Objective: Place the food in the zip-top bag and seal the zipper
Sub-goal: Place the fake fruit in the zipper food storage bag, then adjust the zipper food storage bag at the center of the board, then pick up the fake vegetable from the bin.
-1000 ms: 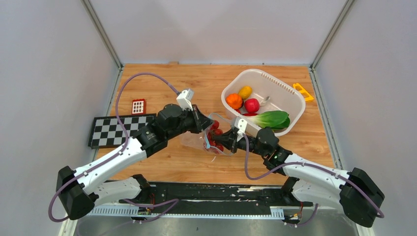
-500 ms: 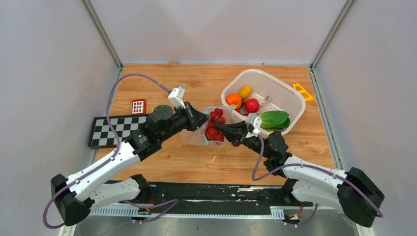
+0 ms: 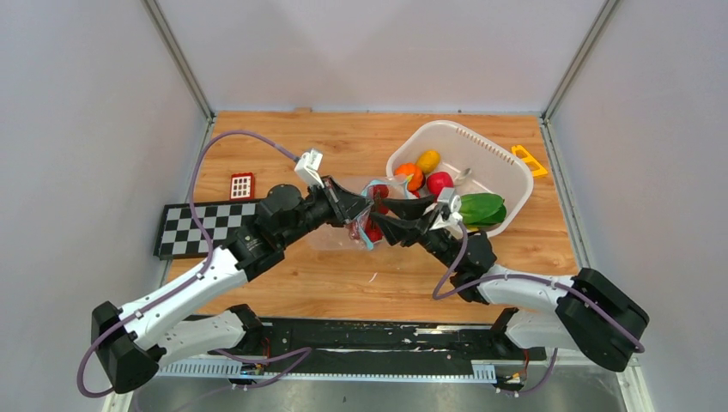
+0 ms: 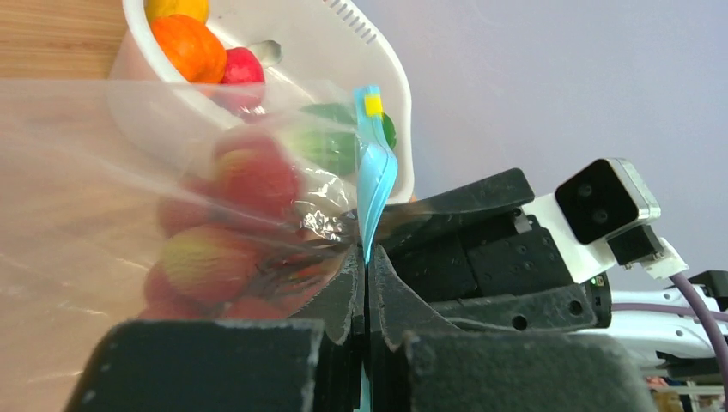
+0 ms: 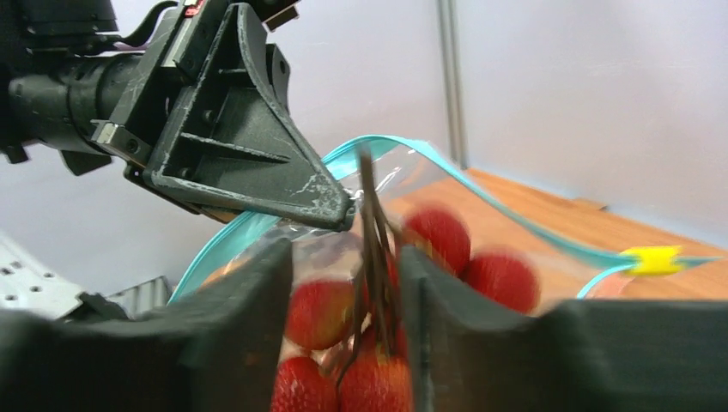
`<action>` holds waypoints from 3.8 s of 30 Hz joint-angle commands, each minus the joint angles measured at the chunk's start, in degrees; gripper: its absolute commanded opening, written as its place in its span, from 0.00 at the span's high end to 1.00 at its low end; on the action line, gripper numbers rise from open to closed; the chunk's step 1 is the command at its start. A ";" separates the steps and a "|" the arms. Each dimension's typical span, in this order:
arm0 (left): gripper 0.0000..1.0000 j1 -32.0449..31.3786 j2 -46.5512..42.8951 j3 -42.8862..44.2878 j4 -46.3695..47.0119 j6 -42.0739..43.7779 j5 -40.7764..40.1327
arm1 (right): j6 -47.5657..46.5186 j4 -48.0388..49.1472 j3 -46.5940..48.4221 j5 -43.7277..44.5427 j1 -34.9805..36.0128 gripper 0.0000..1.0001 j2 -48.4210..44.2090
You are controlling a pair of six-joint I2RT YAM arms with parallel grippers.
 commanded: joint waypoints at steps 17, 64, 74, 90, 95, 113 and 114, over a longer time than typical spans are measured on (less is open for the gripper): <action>1.00 2.52 -3.11 1.13 -7.55 1.77 -8.13 | 2.70 -80.12 19.93 11.34 -0.15 0.30 -26.10; 1.00 2.54 -5.01 3.65 -23.92 8.17 -21.95 | -6.80 -86.59 47.59 -9.70 -8.33 0.45 7.98; 1.00 2.46 -5.09 2.58 -22.41 8.06 -19.94 | -6.47 -81.69 41.59 4.72 -16.66 0.07 -1.28; 1.00 2.52 -5.60 2.20 -21.77 7.98 -17.01 | 5.83 -84.95 48.83 -8.98 -32.70 0.09 19.89; 1.00 2.55 -5.98 1.98 -22.02 7.98 -16.80 | 5.99 -84.85 51.90 -13.15 -33.58 0.09 25.59; 1.00 2.56 -6.61 2.22 -22.90 8.31 -16.89 | 5.81 -85.08 54.66 -16.69 -33.63 0.22 34.21; 1.00 2.55 -6.64 2.29 -23.00 8.33 -16.93 | 6.09 -84.55 54.24 -16.64 -33.68 0.24 33.86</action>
